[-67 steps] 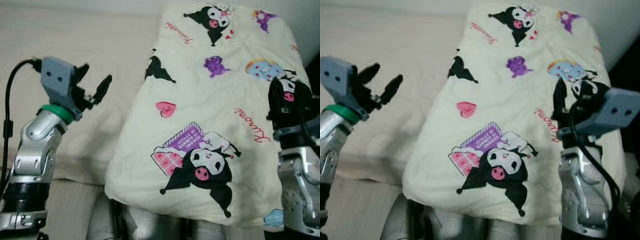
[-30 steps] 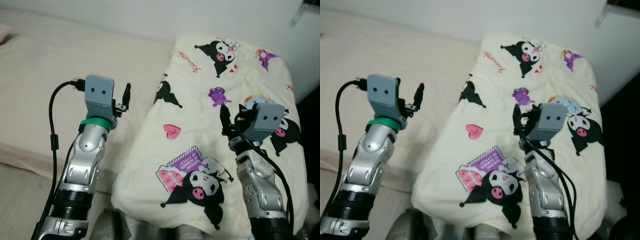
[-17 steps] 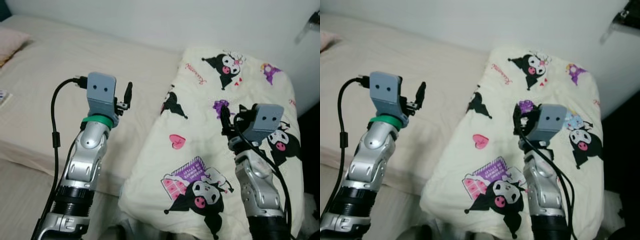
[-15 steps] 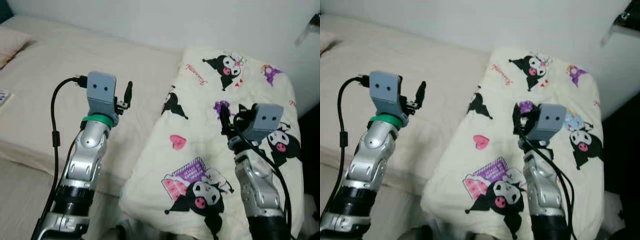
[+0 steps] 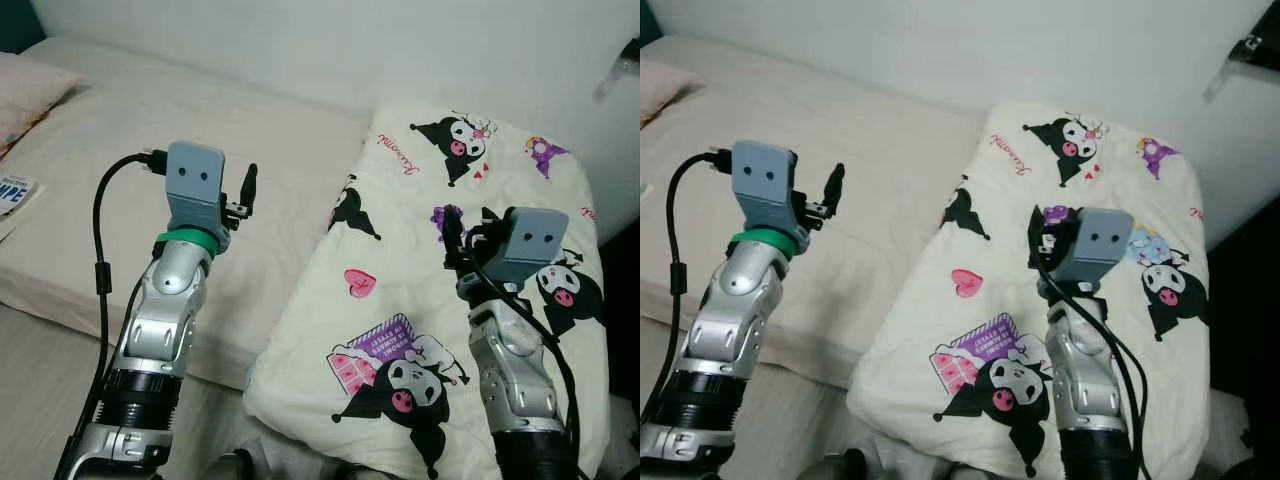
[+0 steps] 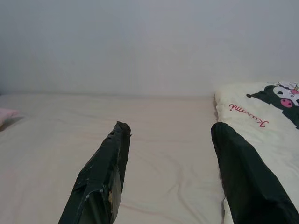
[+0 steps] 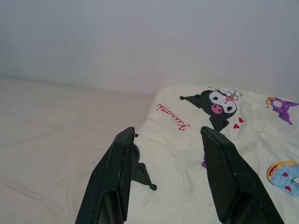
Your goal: Clean up the room
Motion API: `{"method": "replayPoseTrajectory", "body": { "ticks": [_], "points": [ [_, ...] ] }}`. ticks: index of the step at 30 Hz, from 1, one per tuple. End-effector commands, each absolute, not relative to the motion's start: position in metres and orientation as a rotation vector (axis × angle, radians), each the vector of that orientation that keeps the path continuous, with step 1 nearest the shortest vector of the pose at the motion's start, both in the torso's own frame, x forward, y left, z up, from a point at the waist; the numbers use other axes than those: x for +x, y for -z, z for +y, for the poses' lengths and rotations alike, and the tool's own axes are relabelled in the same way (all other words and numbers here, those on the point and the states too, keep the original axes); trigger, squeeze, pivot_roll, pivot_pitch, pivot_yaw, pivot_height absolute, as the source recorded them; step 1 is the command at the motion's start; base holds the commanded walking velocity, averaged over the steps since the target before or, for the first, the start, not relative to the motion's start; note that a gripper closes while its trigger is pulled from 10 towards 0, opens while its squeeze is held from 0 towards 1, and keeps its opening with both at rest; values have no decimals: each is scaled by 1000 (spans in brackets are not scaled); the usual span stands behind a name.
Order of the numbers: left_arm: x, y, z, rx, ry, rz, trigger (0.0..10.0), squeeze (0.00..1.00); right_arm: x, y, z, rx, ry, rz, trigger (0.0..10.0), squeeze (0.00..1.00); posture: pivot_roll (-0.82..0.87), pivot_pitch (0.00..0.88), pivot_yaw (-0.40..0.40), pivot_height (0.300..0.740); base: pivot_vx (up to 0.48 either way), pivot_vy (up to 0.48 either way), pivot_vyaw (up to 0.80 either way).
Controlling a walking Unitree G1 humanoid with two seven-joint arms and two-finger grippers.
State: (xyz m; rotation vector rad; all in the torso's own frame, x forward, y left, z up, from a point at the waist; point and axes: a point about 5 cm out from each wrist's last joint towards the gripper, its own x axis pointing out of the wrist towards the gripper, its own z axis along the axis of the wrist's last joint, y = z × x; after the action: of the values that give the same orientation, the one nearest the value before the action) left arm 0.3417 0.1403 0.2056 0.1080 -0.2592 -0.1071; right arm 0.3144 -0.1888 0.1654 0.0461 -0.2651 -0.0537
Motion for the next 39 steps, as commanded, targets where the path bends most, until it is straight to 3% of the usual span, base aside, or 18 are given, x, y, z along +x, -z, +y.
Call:
{"method": "replayPoseTrajectory", "body": {
  "ticks": [1,13,39],
  "points": [
    [341,-197,139,109,122,-231,10000,0,315,-156,-185,38,54,-225,10000,0,-50,56,33,740,0,0,0],
    [328,-148,136,156,129,-98,10000,0,313,-134,-172,-4,32,-143,10000,0,-57,60,47,740,0,0,0],
    [328,-145,136,149,124,-96,10000,0,314,-130,-166,-25,25,-142,10000,0,-57,50,41,740,0,0,0]
  ]
}}
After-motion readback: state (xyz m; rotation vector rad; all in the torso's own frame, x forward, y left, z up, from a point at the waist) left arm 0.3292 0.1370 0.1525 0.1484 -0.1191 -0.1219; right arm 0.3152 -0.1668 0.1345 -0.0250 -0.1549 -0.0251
